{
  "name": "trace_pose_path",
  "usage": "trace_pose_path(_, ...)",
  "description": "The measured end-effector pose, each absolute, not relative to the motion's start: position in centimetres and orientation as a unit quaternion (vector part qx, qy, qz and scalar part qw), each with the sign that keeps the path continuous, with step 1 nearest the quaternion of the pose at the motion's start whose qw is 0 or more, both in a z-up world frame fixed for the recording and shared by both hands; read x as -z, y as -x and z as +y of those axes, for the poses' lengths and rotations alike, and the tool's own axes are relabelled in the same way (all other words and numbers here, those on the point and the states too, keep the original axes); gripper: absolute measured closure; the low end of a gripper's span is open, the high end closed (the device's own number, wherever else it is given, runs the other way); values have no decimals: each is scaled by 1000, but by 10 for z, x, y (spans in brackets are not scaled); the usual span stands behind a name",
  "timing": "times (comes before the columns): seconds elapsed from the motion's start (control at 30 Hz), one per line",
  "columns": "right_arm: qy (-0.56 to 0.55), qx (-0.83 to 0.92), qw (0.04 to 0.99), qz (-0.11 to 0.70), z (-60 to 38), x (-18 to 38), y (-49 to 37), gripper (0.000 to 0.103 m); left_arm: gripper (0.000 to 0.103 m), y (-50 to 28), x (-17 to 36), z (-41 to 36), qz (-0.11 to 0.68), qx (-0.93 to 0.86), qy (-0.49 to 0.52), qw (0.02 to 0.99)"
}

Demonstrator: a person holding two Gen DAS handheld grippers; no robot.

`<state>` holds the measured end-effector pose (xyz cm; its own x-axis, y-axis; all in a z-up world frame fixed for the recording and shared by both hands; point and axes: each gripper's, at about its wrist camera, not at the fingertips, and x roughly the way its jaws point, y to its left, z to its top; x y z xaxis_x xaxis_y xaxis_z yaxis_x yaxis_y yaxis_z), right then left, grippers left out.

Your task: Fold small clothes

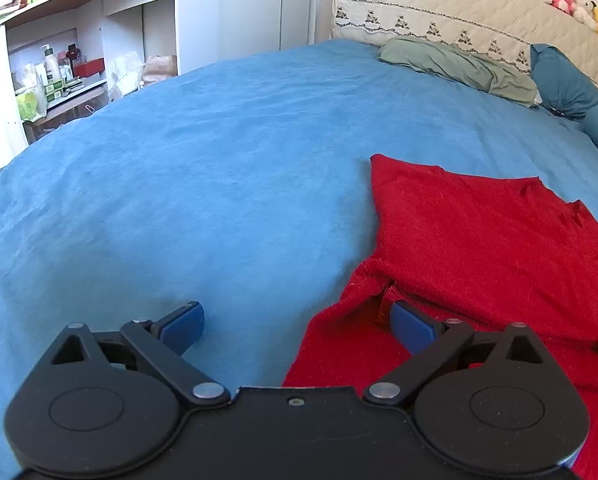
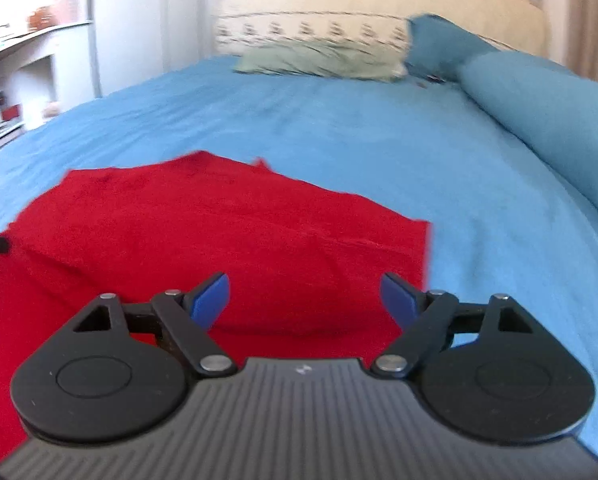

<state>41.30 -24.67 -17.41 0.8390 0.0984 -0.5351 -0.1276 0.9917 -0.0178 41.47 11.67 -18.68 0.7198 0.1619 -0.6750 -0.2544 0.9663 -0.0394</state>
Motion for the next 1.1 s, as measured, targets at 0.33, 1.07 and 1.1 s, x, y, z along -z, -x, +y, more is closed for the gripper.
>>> trace_pose_path(0.33,-49,-53,940,335,-273,205,-422,1,1,-415,189,118,357,-106,57,926)
trace_pose_path(1.07,-17,-51,948,313,-289,44,-199,0,0,-230,47,100,360,83,-41,928)
trace_pose_path(1.1,-12,-50,946,320,-288,48,-187,0,0,-223,50,101,371,90,-38,924)
